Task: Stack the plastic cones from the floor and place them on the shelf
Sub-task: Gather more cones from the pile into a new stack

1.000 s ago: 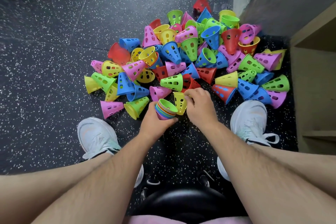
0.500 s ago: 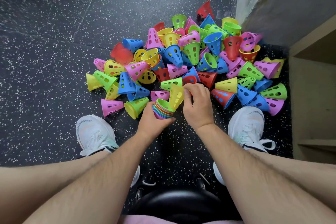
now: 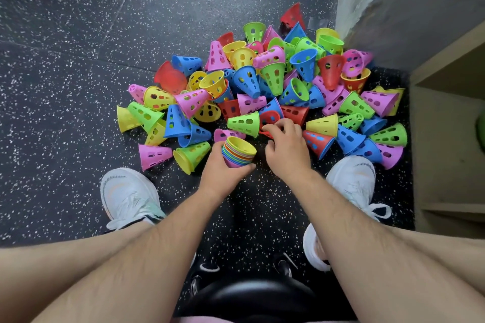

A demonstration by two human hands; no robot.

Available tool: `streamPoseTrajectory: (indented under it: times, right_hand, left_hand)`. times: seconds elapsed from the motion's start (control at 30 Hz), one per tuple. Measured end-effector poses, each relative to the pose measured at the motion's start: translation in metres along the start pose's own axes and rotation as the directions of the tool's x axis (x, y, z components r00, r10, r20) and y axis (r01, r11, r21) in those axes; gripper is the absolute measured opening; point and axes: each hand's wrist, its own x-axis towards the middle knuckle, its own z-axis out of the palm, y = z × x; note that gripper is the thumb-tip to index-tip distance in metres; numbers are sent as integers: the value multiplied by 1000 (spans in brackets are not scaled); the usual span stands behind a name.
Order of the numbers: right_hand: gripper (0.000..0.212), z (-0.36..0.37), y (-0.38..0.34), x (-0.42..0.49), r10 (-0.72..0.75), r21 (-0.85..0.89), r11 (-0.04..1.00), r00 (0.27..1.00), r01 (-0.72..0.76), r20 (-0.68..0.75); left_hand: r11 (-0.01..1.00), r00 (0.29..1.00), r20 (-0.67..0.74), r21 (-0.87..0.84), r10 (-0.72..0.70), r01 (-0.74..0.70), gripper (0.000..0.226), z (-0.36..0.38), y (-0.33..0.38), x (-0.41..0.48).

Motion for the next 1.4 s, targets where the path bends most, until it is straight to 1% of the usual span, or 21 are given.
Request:
streamPoseTrajectory:
  times: [0.03,0.07,0.13,0.2,0.27,0.33,0.37,0.43,0.5,0.57,0.63,0.73,0.87,0.93,1.03,1.13,1.23,1.3,1.37,1.4]
  right_hand:
    - [39,-2,5,4,4,-79,997,999,-1,37]
    - [41,-3,9,7,10,-122,993,998,-2,64]
    - [40,-4,12,12,35,-143,989,997,-25,68]
    - [35,-4,12,14,74,-135,989,996,-67,44]
    - [23,-5,12,15,97,-127,988,995,-92,32]
    - [13,-7,17,14,90,-92,992,996,-87,21]
    - [13,-9,20,13,79,-66,995,997,-78,7]
    - [15,-15,27,11,51,-8,999,998,-52,-41]
    - [19,-21,30,9,41,80,996,992,-31,-117]
    - [19,-26,30,9,54,185,983,974,-13,-219]
    - [18,-28,25,10,46,255,966,954,33,-295]
    - [18,-26,11,12,-26,276,954,949,118,-316]
    - [18,-20,-11,9,-95,347,921,965,178,-243]
    - [18,-15,-19,4,-133,373,909,977,188,-167]
    - [16,-10,-29,-4,-166,420,893,986,161,-25]
    - [16,-4,-37,-8,-210,424,892,974,154,88]
    - [24,3,-49,-6,-226,430,892,961,137,162]
    - [25,9,-55,-5,-206,389,913,963,125,173]
    - [30,18,-58,-1,-216,296,942,961,159,174]
    - [33,23,-59,0,-234,237,954,952,185,197]
  left_hand:
    - [1000,1000,-2,12,3,-3,69,1,2,0]
    - [1000,1000,-7,22,7,-7,71,2,3,1]
    - [999,1000,-10,40,21,-20,73,3,7,1]
    - [998,999,4,60,35,-35,74,5,10,1]
    - [997,999,15,65,47,-48,74,9,11,0]
    - [995,998,24,76,58,-60,73,11,12,-1]
    - [995,998,31,81,61,-63,72,11,14,-2]
    - [994,997,40,80,64,-67,72,12,16,-3]
    - [996,997,45,72,57,-61,73,12,17,-3]
    - [997,998,47,64,50,-53,74,12,18,-2]
    - [997,998,47,56,52,-54,75,13,18,-3]
    - [997,997,46,46,66,-68,77,11,19,-2]
    - [997,997,21,19,72,-72,74,6,15,-1]
    - [998,998,-4,-17,59,-59,73,2,13,-1]
    - [997,999,-45,-63,30,-33,74,-7,4,-3]
    - [1000,997,-76,-16,6,-7,75,-22,-9,-8]
    - [1000,996,-85,3,-8,8,72,-36,-20,-15]
    - [1000,997,-78,21,-12,14,71,-43,-26,-19]
    - [999,997,-69,33,-23,25,71,-47,-31,-21]
    - [999,997,-64,37,-32,34,72,-49,-33,-22]
